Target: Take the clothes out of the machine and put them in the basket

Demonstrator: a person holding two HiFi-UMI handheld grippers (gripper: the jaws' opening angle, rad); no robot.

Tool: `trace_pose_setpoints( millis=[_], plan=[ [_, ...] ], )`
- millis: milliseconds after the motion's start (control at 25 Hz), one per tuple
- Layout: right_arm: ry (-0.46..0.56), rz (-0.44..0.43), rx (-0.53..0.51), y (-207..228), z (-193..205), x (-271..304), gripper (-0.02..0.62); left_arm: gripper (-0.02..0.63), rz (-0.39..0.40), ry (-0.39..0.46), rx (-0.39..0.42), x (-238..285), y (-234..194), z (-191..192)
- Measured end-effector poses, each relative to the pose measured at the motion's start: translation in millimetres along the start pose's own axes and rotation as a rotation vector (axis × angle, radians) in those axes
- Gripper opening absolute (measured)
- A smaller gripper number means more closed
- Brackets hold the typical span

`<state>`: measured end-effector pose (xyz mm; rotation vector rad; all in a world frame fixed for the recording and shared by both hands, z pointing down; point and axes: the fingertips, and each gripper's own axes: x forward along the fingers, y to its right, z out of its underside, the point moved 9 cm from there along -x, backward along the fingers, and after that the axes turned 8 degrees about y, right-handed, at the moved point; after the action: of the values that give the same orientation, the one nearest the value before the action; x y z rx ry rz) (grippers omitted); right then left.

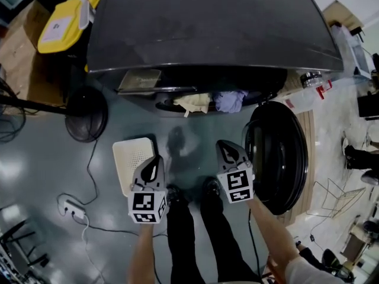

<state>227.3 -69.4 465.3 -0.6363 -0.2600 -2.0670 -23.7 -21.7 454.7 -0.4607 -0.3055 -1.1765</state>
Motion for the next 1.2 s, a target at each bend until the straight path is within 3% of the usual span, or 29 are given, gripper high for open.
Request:
trace_pose_setpoints(
  millis=[400,880,1080,1120,1200],
  plan=[
    [-0.044,-0.046,-0.315,4.2,6.3,59.9,0.025,0.018,0.015,-0.004,-0.01,13.4,-7.7,18.7],
    [-0.116,-0.159,-0.975,-6.3,13.5,111.9,0.026,0.018,0.014,-0.006,-0.029,15.9,-15.1,22.2],
    [-0.16,-0.206,-1.025,-4.7,24.2,130.5,0.029,0.018,0.009,-0.012,-0.031,15.7,-17.8,28.2],
    [-0.175,-0.211,-1.018,-3.7,26.0,134.9,0.053,0.018,0.009,-0.014,-0.03,16.0,-18.0,29.9],
    [-0.204,-0.215,-1.008,-2.0,29.6,144.9,0.213,0.018,0.008,-0.015,-0.031,16.1,-18.4,33.3]
  ],
)
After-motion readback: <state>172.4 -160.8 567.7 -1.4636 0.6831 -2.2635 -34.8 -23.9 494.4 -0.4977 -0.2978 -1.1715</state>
